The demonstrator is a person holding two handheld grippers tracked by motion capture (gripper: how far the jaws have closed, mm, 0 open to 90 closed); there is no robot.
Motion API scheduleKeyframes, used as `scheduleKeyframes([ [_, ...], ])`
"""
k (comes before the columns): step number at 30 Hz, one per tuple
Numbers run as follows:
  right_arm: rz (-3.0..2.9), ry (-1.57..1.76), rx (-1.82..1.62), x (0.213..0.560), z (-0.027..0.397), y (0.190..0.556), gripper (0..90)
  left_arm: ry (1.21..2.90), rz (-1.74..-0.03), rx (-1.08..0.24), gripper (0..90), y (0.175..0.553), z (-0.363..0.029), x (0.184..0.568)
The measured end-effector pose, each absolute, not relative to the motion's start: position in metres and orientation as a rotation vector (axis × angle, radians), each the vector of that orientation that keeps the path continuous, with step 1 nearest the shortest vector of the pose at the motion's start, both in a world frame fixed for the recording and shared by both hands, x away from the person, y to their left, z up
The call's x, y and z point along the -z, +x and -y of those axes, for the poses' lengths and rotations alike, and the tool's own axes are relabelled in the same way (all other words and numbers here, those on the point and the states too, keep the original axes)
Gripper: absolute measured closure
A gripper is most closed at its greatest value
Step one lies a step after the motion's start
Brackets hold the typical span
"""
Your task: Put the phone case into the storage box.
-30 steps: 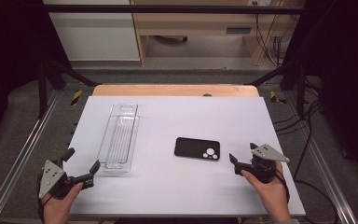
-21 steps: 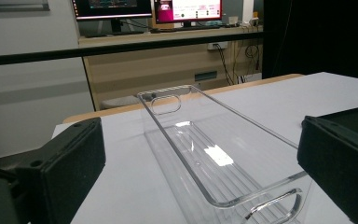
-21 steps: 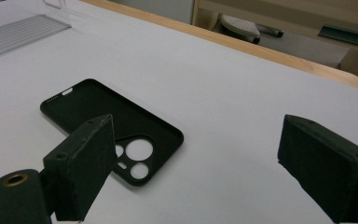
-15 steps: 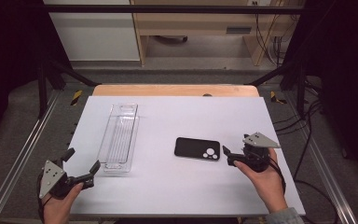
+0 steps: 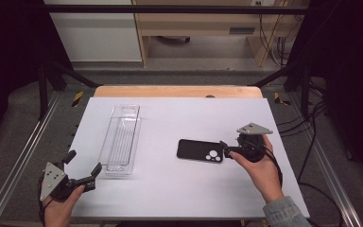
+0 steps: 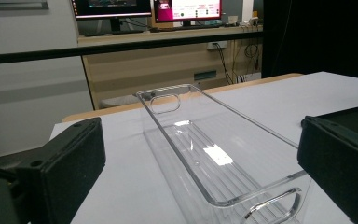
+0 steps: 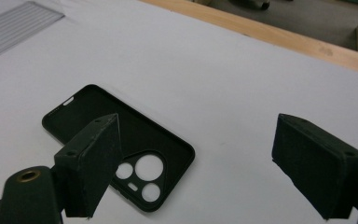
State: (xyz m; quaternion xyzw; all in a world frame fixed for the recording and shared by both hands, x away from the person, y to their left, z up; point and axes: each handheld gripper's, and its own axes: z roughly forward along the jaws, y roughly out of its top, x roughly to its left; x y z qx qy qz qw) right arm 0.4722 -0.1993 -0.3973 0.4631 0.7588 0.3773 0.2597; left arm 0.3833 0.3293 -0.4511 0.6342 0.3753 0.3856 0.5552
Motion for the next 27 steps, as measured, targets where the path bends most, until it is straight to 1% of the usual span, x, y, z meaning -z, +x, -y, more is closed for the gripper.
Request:
scheduleKeyframes([
  [7, -2.141, 1.314, -0.967, 0.408, 0.19, 0.483, 13.3, 1.501, -0.88, -0.909, 0.6, 0.384, -0.328, 0.451],
  [11, -2.18, 1.336, -0.935, 0.416, 0.186, 0.488, 13.4, 1.504, -0.878, -0.909, 0.6, 0.383, -0.328, 0.451],
  [27, -2.233, 1.355, -0.876, 0.428, 0.18, 0.494, 18.2, 1.507, -0.879, -0.907, 0.6, 0.383, -0.328, 0.451],
])
